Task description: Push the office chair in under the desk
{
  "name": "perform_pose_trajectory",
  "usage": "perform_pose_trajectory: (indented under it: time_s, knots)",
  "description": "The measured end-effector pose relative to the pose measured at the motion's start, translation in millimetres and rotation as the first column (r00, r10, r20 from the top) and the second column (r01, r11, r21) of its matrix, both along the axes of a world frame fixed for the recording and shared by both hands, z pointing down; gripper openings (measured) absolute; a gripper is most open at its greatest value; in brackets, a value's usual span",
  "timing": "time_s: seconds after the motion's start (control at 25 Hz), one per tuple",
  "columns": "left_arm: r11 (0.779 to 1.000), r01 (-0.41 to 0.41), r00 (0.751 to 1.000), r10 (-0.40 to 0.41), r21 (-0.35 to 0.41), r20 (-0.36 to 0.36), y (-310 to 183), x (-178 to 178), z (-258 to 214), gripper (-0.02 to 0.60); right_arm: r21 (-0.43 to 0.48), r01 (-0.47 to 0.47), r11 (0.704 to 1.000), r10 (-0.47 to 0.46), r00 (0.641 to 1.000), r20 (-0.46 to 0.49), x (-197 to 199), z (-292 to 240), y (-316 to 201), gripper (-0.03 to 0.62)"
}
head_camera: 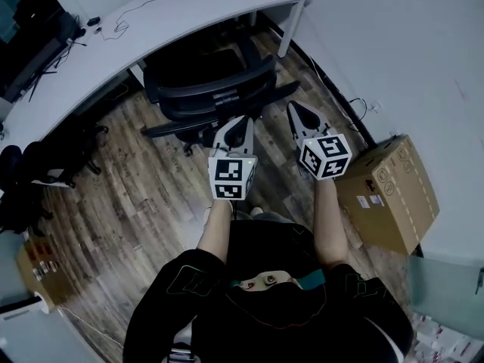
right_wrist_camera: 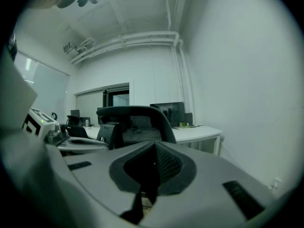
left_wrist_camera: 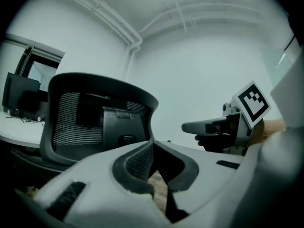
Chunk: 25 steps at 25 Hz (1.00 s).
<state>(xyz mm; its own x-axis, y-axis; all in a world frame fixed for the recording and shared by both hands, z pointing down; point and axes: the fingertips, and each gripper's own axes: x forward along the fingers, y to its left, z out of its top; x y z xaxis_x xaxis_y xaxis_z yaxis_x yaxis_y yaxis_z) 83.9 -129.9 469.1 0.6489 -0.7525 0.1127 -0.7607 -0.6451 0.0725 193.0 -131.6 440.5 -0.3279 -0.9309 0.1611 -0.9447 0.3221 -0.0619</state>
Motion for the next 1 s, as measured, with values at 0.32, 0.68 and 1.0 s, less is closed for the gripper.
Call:
perform_pose_trajectory:
  time_s: [0.32,0.68,1.0]
  knots:
    - [0.990,0.089,0.980,-0.106,0.108,0.166,1,-70,-10,0.009,-0.042,0.273,0.961,-0.275,0.933,-0.233,-60,14,-26,0.006]
    - [0.998,0.004,0.703,-0.052,0.069,0.709,-29,-126,50,0.163,-0.247,0.413,0.877,-0.468,0.618,-0.631,-76,48,-39,0.131]
    - [0.993,-0.116,0.416,0.028,0.023,0.909,-52,-127,81,0.204,-0.353,0.390,0.851,-0.446,0.181,-0.876,-66,105,-61,0.217]
